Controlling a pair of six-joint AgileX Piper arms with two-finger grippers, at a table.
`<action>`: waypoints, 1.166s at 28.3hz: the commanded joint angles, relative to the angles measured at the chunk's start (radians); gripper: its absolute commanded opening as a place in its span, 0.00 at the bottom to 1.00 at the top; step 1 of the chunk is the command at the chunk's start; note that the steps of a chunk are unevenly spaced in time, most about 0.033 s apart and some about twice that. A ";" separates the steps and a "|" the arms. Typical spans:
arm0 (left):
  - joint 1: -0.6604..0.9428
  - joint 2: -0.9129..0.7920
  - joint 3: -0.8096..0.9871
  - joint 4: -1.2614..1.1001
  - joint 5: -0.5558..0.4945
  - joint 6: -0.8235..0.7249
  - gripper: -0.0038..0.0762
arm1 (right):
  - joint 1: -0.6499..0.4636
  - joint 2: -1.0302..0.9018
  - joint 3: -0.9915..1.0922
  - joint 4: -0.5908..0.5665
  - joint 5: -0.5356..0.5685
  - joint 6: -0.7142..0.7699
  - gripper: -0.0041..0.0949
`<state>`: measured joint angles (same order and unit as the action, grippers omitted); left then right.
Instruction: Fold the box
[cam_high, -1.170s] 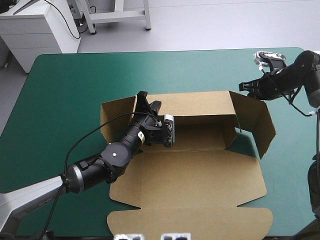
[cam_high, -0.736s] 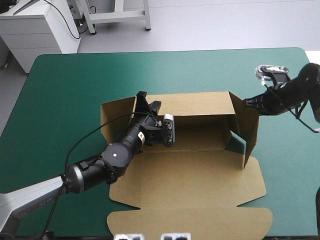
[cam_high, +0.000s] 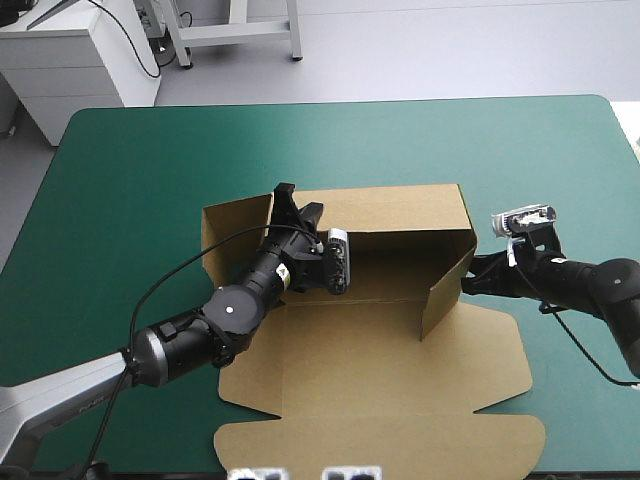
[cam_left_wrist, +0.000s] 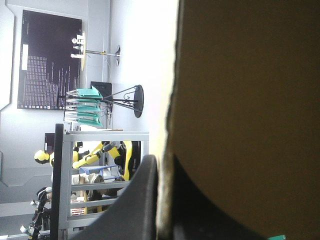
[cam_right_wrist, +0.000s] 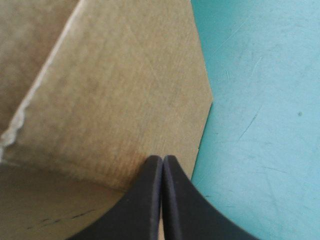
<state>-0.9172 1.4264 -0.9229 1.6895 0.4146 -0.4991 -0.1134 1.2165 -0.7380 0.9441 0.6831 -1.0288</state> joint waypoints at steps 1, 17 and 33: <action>-0.003 -0.028 -0.026 0.003 0.005 -0.014 0.04 | -0.002 -0.033 0.011 0.120 -0.044 -0.133 0.03; -0.003 -0.028 -0.026 0.003 0.005 -0.014 0.04 | -0.002 -0.191 0.217 0.534 -0.048 -0.614 0.25; -0.003 -0.028 -0.026 0.005 -0.001 -0.009 0.04 | -0.002 -0.111 0.211 0.617 0.051 -0.784 0.89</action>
<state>-0.9172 1.4264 -0.9229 1.6885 0.4099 -0.4973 -0.1134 1.0828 -0.4984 1.4711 0.7023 -1.7589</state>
